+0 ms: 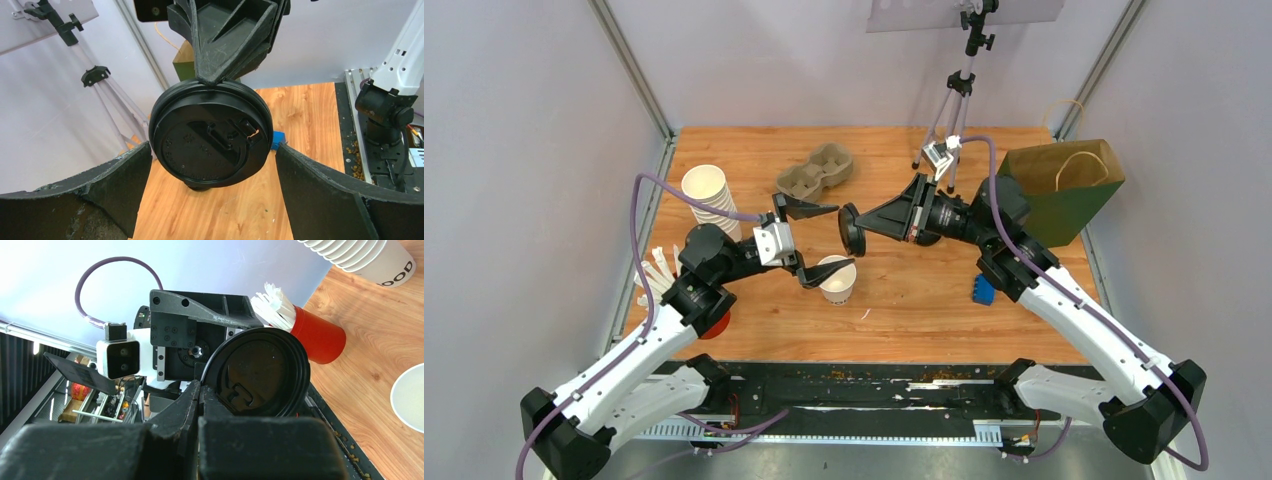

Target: Pack the takeout coffee

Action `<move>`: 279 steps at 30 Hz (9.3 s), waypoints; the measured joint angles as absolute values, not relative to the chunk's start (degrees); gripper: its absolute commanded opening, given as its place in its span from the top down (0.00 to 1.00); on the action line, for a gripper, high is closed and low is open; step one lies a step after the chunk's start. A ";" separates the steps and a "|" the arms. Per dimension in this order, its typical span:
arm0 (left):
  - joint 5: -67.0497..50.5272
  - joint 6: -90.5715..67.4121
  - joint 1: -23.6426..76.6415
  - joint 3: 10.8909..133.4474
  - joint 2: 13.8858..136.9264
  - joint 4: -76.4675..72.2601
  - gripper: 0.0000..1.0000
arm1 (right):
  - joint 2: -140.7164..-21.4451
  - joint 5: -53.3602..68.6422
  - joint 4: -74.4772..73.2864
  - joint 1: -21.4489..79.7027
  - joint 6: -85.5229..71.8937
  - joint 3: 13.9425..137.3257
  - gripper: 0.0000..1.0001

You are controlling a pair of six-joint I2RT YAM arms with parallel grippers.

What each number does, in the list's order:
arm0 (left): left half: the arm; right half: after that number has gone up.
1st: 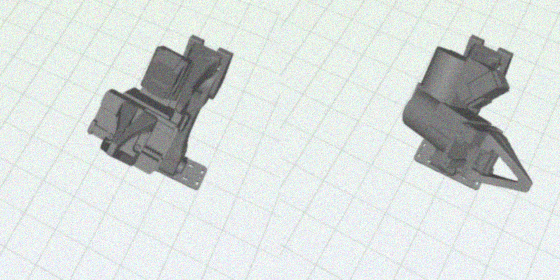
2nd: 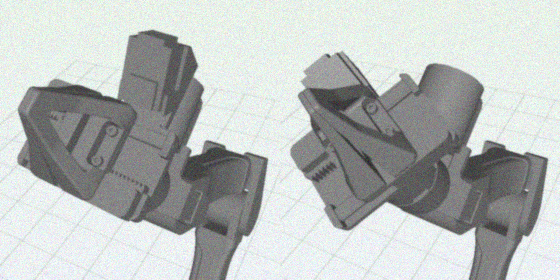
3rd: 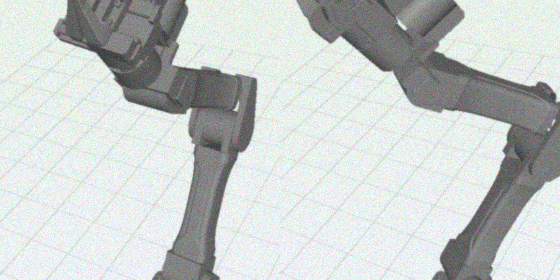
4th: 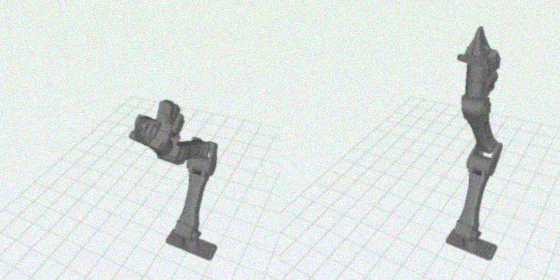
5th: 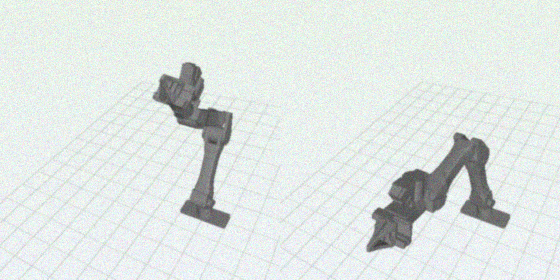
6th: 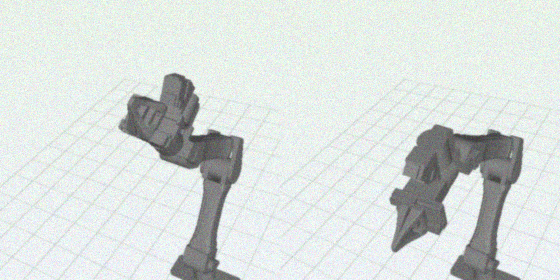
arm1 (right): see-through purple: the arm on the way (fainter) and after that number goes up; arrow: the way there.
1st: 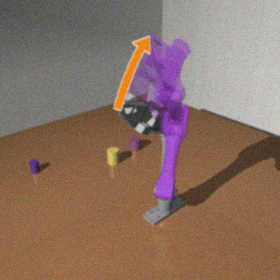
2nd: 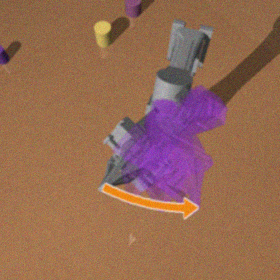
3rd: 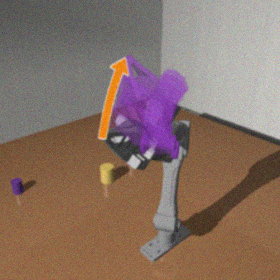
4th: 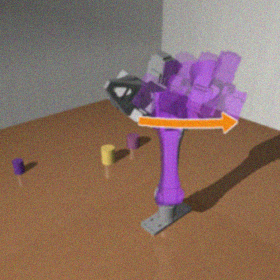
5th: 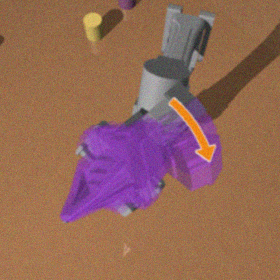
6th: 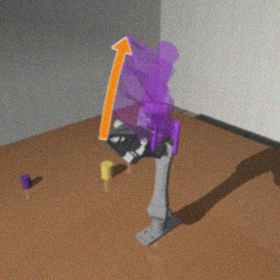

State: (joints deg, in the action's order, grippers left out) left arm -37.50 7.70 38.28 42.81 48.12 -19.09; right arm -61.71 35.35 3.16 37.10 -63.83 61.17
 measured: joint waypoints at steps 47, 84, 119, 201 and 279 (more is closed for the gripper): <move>-14.15 3.09 38.79 72.55 61.47 38.11 0.20 | -51.05 12.88 -27.09 37.10 -43.22 61.69 0.00; 1.23 -10.66 46.06 81.10 87.68 54.65 0.15 | -41.89 6.92 -41.74 37.10 -31.20 63.79 0.00; 0.08 -10.15 46.37 81.12 92.99 55.18 0.03 | -41.52 6.92 -41.71 37.10 -30.30 63.57 0.00; -22.41 -14.33 28.34 60.53 79.61 36.82 0.42 | -87.66 10.85 -30.15 46.33 -31.73 66.74 0.52; -27.99 -17.98 28.34 51.66 77.89 22.76 0.53 | -84.44 10.52 -22.55 45.19 -26.50 60.31 0.79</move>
